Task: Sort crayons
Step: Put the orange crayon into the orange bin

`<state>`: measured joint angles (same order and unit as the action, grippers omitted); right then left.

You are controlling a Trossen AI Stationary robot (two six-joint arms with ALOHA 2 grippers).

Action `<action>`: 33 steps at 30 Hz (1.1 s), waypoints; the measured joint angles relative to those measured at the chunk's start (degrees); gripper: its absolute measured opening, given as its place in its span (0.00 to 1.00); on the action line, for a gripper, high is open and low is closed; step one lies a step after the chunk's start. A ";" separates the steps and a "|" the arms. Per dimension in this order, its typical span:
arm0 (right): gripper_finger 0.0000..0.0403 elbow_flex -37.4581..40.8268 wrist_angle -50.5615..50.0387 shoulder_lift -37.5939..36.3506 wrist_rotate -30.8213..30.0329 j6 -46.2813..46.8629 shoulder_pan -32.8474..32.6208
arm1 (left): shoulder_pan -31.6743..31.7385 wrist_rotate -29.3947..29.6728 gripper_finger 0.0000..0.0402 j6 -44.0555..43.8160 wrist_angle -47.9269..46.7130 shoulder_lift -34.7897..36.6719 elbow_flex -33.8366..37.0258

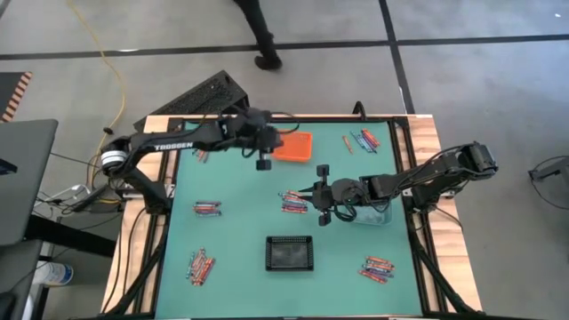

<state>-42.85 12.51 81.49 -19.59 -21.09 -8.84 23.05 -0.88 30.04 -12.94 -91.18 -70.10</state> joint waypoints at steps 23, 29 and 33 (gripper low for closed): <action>0.18 0.64 -18.32 -4.81 -10.48 8.49 -0.15 | 3.99 -5.83 0.04 2.45 -28.68 -30.20 -34.37; 0.18 10.83 -9.41 -11.88 -10.44 4.09 2.27 | 3.97 -3.30 0.04 1.87 -28.46 -30.07 -34.50; 0.18 18.52 4.98 -18.31 -9.85 -2.04 5.17 | 3.99 -3.28 0.04 0.49 -28.53 -29.90 -34.50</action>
<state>-24.33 17.49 63.18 -29.45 -23.13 -3.67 27.04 -4.16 30.54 -41.48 -121.08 -104.60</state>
